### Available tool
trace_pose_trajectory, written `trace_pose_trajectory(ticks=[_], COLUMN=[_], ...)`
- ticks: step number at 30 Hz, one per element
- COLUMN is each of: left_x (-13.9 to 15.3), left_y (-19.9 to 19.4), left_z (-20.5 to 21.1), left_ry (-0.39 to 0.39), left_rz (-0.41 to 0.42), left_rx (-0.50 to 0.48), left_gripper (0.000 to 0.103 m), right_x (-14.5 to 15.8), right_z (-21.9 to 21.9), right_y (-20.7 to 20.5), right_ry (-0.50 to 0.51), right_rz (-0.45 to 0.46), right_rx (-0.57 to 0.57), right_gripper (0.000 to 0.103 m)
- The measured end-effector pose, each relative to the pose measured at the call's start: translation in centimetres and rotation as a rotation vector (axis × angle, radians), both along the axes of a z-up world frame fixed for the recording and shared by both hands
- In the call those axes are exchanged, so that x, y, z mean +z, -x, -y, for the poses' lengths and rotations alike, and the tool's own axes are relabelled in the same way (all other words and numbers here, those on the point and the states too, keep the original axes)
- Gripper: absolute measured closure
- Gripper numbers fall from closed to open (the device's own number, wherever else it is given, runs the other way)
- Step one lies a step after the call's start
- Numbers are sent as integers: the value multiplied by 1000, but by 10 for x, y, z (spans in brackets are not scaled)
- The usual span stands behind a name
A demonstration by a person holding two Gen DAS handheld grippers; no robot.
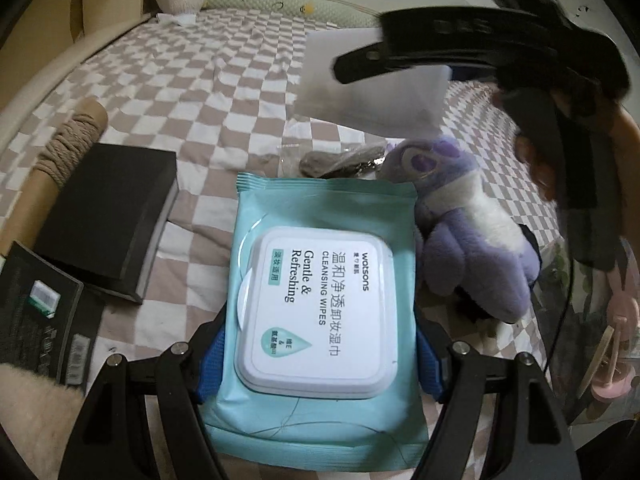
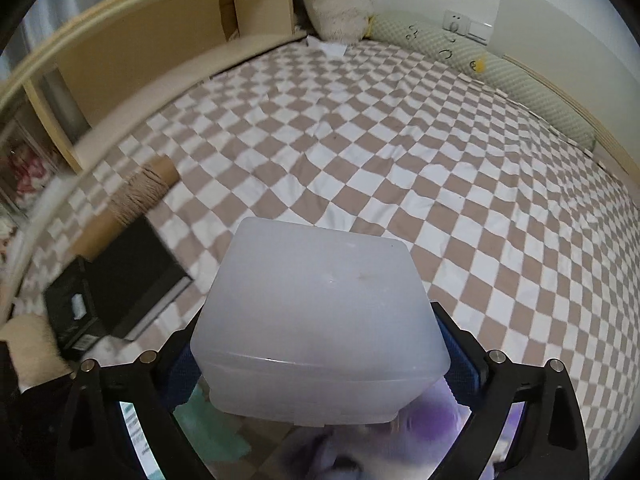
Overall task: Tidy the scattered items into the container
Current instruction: 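Grasp the translucent plastic box with the right gripper while the left holds the wipes, then carry the translucent box with the right gripper over the clear bin while the left holds the wipes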
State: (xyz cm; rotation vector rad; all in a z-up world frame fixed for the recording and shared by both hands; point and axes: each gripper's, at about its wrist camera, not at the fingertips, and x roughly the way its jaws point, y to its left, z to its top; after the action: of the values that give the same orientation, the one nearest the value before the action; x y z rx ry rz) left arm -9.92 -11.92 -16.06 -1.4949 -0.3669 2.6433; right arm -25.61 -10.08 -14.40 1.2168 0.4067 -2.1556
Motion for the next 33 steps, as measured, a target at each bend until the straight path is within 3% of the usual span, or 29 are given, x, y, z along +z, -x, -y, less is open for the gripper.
trace_pose_trajectory(ticks=[7,10,14,21,26,33], left_x=[32,32,57,101,122,143], left_y=[-5,3,-12,-41,-54,-65], left_z=[-7,-6,-13,-35,-57,-88], left_ry=[31,34,17,52,53,33], left_rz=[-57,-72,-86,-139,-175,-217], left_rx=[-10,-11,-2,-16,-41,-80], left_gripper=[27,27,27,27,27,27], right_x=[43,58,77,106,129,154], right_z=[-32,-45,-68,-106,-146,-227], right_y=[-40,-55,-77,-112,-136,-161], right_ry=[74,122,178,251,303,467], right_rz=[-20,-24,-44,-63,-83,-55], right_rx=[-41,-66,-112,-144,-158,-221], right_gripper=[4,4,4,4,4,4])
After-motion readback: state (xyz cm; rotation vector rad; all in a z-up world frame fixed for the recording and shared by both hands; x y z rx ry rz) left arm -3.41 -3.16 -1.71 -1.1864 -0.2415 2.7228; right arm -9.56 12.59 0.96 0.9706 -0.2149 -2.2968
